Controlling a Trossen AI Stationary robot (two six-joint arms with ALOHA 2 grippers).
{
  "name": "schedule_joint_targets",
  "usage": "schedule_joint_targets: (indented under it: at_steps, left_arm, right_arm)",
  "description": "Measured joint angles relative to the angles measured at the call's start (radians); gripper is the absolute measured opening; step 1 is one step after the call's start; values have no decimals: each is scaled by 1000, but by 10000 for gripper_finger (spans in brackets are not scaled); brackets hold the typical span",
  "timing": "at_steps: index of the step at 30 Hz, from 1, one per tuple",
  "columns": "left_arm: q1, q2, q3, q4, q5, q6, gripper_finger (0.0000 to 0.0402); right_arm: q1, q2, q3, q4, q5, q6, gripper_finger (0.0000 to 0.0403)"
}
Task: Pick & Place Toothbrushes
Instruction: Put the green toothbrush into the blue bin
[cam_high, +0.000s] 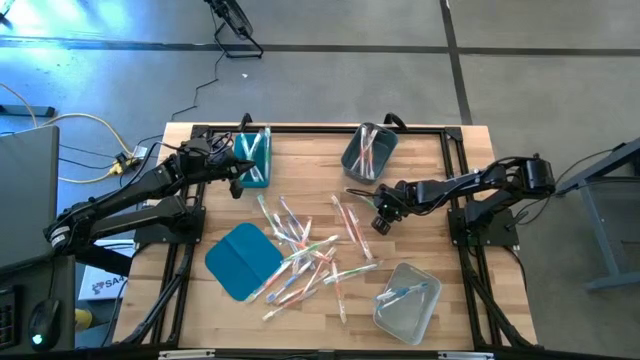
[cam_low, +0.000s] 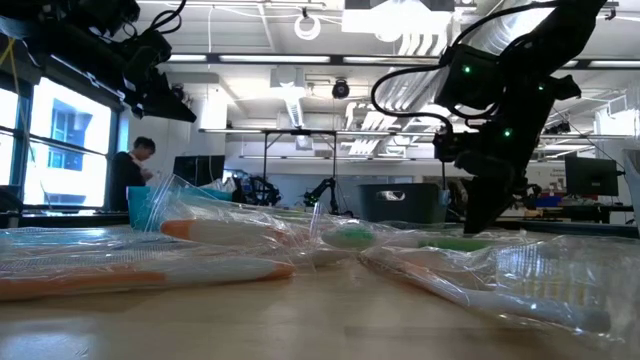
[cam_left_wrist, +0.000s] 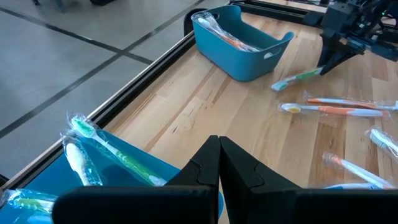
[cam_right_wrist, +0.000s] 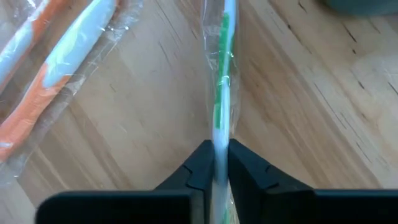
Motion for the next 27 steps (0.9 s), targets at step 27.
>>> schedule_joint_targets:
  at_steps: [27]
  left_arm:
    - [0, 0, 0, 1, 0, 0, 1]
  right_arm:
    - [-7, -333, 2, 68, -19, -152, 15]
